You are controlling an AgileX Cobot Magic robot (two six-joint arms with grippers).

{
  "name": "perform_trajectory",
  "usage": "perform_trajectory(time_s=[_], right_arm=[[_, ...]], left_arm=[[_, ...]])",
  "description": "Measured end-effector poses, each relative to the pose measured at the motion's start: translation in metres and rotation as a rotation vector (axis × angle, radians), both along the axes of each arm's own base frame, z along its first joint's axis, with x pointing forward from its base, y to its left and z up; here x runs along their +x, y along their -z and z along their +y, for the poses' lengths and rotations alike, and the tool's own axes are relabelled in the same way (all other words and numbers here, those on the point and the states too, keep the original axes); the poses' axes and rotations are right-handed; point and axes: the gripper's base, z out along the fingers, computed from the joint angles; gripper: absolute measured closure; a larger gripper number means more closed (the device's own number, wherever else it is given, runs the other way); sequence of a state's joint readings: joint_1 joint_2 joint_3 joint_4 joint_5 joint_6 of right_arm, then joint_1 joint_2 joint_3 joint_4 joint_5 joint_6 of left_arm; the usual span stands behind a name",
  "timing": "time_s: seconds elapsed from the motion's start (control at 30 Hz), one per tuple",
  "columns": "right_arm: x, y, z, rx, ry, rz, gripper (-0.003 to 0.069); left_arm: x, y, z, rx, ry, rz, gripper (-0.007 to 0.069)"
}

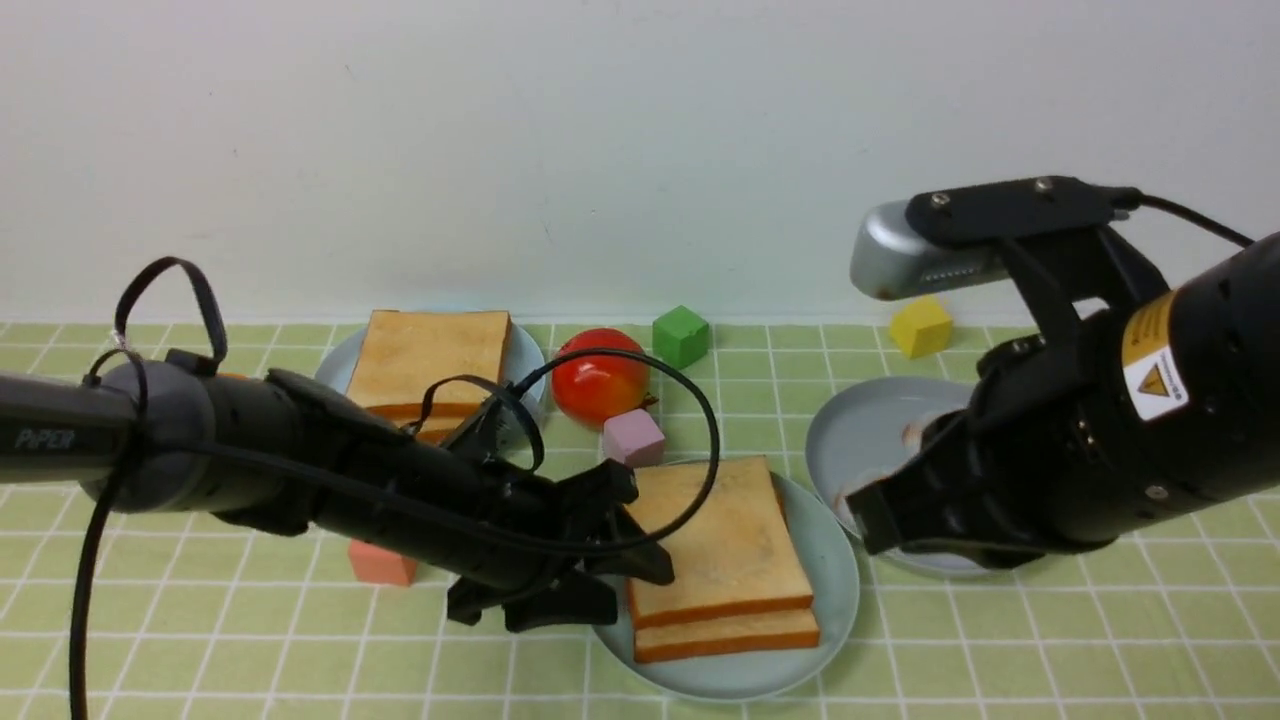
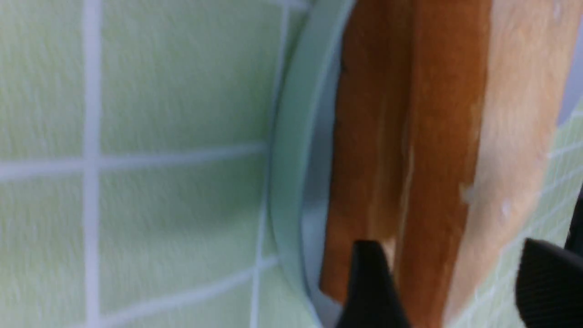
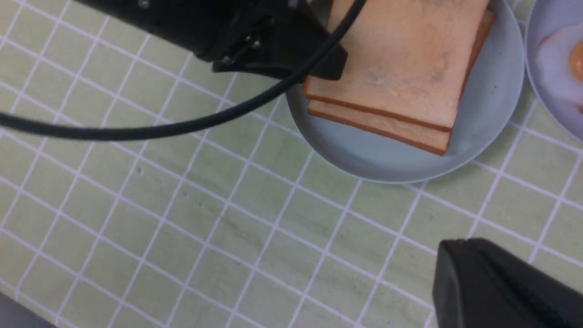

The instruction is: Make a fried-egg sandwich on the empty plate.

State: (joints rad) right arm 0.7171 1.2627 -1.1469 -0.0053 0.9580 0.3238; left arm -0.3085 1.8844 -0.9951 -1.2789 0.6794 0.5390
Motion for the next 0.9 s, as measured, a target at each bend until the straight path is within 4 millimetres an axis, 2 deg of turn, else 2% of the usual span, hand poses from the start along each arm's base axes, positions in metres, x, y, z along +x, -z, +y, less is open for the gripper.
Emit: perform_trajectory(time_s=[0.07, 0.1, 0.17, 0.27, 0.37, 0.47, 0.53, 0.63, 0.67, 0.7, 0.73, 0.77, 0.9], right_arm=[[-0.002, 0.003, -0.004, -0.015, 0.011, -0.016, 0.064], [-0.005, 0.012, -0.013, -0.06, 0.016, -0.049, 0.064], [-0.013, 0.02, -0.025, -0.075, 0.027, -0.097, 0.0638], [-0.027, 0.033, -0.042, -0.053, 0.057, -0.166, 0.0638], [-0.04, 0.044, -0.055, -0.006, 0.082, -0.218, 0.0638], [-0.061, 0.062, -0.073, 0.104, 0.126, -0.292, 0.0638], [-0.069, 0.073, -0.081, 0.148, 0.147, -0.316, 0.0637], [-0.081, 0.085, -0.091, 0.226, 0.173, -0.373, 0.0637], [-0.081, 0.085, -0.092, 0.23, 0.175, -0.376, 0.0637], [-0.085, 0.088, -0.095, 0.257, 0.185, -0.4, 0.0635], [-0.086, 0.089, -0.097, 0.263, 0.186, -0.417, 0.0634], [-0.087, 0.088, -0.099, 0.284, 0.196, -0.437, 0.0632], [-0.088, 0.083, -0.102, 0.316, 0.206, -0.495, 0.0627]], left_arm=[[-0.001, -0.006, 0.007, 0.004, 0.008, 0.006, 0.0115], [-0.002, -0.016, 0.019, 0.01, 0.015, 0.004, 0.0076], [-0.004, -0.033, 0.036, -0.014, 0.021, 0.006, 0.0052], [-0.009, -0.061, 0.056, -0.07, 0.031, -0.042, 0.0049], [-0.016, -0.081, 0.059, -0.108, 0.072, -0.103, 0.0074], [-0.036, -0.116, 0.057, -0.163, 0.17, -0.205, 0.0199], [-0.047, -0.129, 0.056, -0.181, 0.213, -0.239, 0.0291], [-0.069, -0.156, 0.057, -0.176, 0.27, -0.321, 0.0512], [-0.07, -0.157, 0.058, -0.173, 0.271, -0.326, 0.0526], [-0.083, -0.168, 0.06, -0.142, 0.285, -0.363, 0.0607], [-0.091, -0.173, 0.062, -0.117, 0.292, -0.378, 0.0638], [-0.106, -0.182, 0.066, -0.066, 0.296, -0.405, 0.0638], [-0.153, -0.188, 0.083, 0.131, 0.259, -0.442, 0.0638]])
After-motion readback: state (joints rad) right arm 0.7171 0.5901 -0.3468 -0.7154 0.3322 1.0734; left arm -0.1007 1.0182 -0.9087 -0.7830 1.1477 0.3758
